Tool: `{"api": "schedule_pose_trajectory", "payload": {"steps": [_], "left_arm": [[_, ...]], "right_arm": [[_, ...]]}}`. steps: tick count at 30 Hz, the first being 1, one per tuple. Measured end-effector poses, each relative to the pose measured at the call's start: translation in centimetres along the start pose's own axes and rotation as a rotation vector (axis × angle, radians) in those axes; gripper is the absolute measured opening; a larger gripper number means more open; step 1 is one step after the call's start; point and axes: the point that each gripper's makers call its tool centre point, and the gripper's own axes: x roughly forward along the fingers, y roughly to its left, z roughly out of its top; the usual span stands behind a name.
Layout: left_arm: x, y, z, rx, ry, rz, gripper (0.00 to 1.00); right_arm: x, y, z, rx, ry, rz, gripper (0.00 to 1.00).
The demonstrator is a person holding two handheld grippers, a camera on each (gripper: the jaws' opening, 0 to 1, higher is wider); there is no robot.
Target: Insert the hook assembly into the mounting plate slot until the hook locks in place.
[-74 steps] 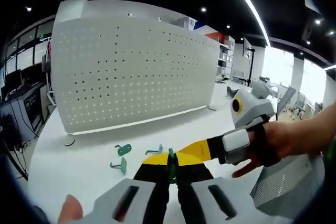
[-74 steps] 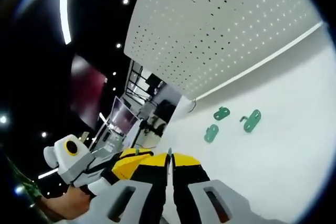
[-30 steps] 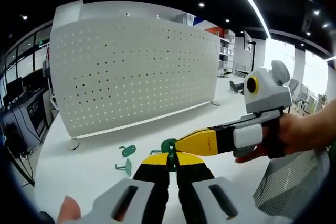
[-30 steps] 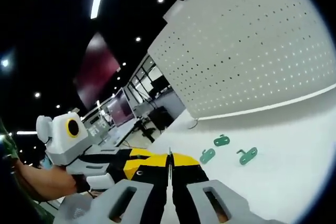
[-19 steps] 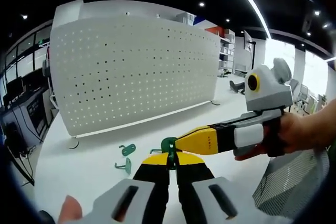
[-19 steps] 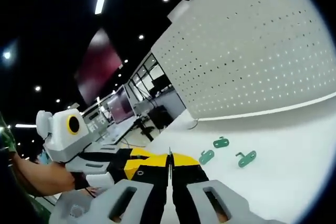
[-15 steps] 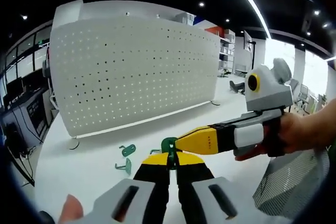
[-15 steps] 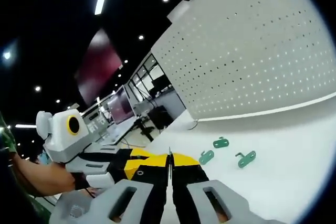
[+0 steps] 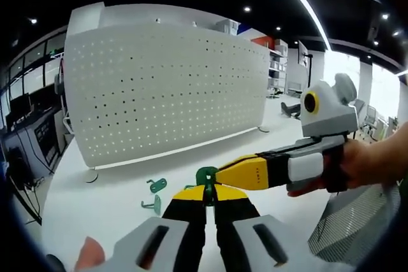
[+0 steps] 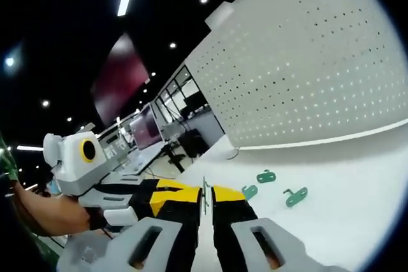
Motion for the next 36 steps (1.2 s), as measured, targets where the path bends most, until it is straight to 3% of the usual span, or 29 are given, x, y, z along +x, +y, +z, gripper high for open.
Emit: {"api": "schedule_pose_trajectory", "payload": {"steps": [6,10,21,29,36], "left_arm": [[0.0,0.1,0.2,-0.007,-0.013,0.006,0.03],[0.1,0.0,0.4,-0.01,-0.019,0.006,0.03],[0.1,0.7,1.0,-0.019,-0.045,0.029,0.03],[0.1,1.3,1.6,-0.023,-0.071,0.052,0.03],[0.1,2.3,2.8,-0.02,-0.104,0.087,0.03]], "right_arm": [[-0.3,-0.4,0.8,-0.138,-0.007,-0.05,0.12],[-0.4,-0.6,0.8,-0.178,-0.001,-0.06,0.14],[-1.0,-2.0,1.8,-0.373,-0.014,-0.159,0.39],[-1.1,-2.6,2.6,-0.362,-0.066,-0.188,0.69],[-1.5,-2.6,3.6,-0.363,-0.122,-0.196,0.84]]}}
